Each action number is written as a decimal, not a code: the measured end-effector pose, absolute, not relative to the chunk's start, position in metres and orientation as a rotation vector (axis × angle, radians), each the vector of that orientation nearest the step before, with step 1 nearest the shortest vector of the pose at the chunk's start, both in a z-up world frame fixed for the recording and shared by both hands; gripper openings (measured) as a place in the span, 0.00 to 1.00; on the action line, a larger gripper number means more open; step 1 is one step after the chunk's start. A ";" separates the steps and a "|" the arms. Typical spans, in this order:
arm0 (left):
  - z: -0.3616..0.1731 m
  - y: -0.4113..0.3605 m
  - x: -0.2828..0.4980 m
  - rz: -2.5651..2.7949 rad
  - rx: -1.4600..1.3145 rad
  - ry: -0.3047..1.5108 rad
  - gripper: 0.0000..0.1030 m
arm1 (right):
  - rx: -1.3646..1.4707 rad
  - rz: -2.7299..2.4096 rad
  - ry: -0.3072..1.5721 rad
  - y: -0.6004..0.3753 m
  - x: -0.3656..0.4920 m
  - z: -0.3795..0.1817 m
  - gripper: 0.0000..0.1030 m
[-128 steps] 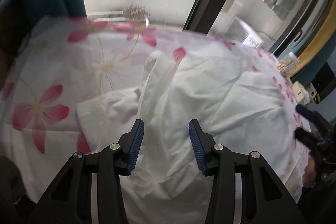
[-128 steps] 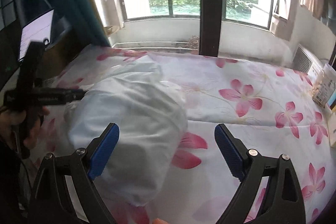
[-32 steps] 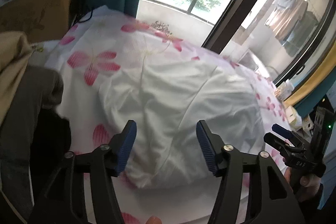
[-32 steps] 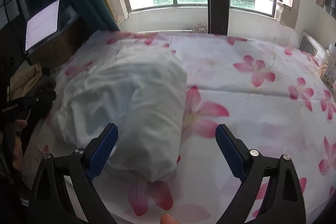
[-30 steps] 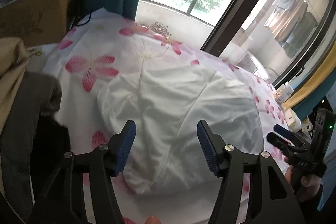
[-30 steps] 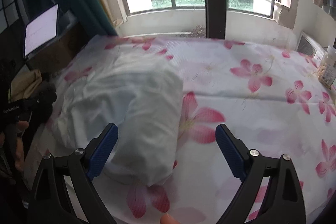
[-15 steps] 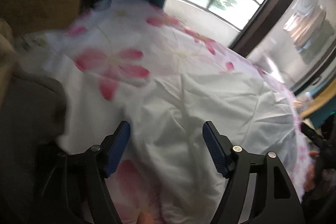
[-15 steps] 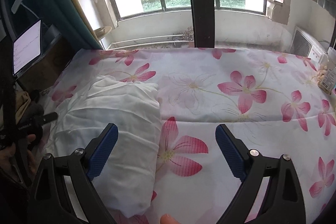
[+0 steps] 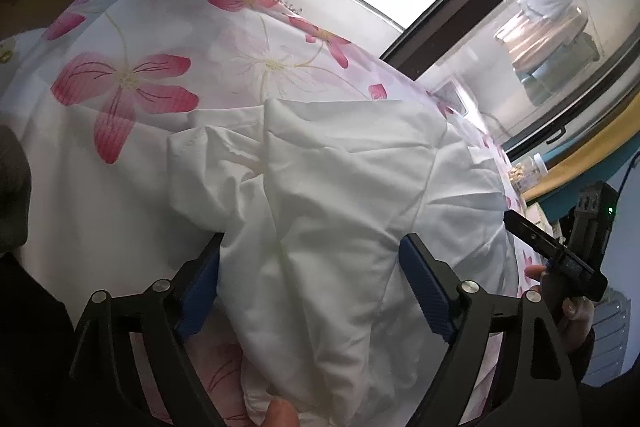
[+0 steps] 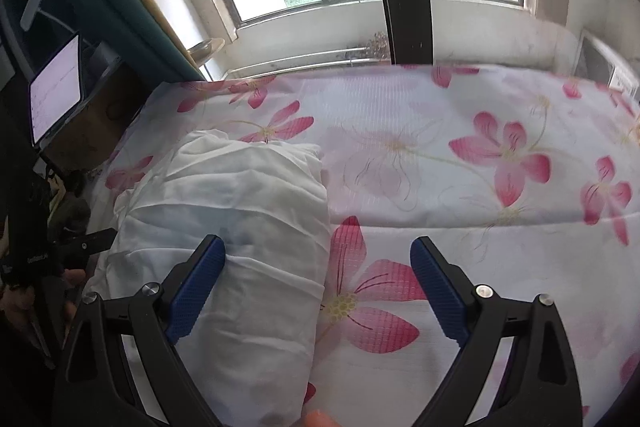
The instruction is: Fold large clothes
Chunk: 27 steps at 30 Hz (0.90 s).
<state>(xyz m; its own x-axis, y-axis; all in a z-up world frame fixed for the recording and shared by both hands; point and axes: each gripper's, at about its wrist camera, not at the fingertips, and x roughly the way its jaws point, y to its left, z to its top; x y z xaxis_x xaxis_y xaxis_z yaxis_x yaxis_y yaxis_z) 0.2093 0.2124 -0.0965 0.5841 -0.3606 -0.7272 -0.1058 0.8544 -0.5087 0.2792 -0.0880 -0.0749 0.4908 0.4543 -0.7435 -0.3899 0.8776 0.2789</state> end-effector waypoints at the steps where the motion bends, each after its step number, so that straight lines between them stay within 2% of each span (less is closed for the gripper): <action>1: -0.097 0.210 0.211 -0.173 -0.542 0.954 0.85 | 0.089 0.515 0.932 -0.088 0.281 -0.078 0.91; 12: -0.101 0.195 0.229 -0.269 -0.536 0.972 0.86 | 0.200 0.629 0.983 -0.075 0.295 -0.111 0.91; 19: -0.099 0.184 0.233 -0.247 -0.474 0.999 0.89 | 0.137 0.633 0.952 -0.062 0.292 -0.111 0.90; 22: -0.099 0.182 0.236 -0.262 -0.455 1.004 0.89 | 0.141 0.646 0.949 -0.060 0.291 -0.111 0.85; 24: -0.099 0.178 0.236 -0.270 -0.435 1.002 0.89 | 0.149 0.666 0.949 -0.057 0.291 -0.112 0.78; 27: -0.099 0.168 0.239 -0.285 -0.396 1.001 0.89 | 0.145 0.674 0.946 -0.052 0.288 -0.112 0.75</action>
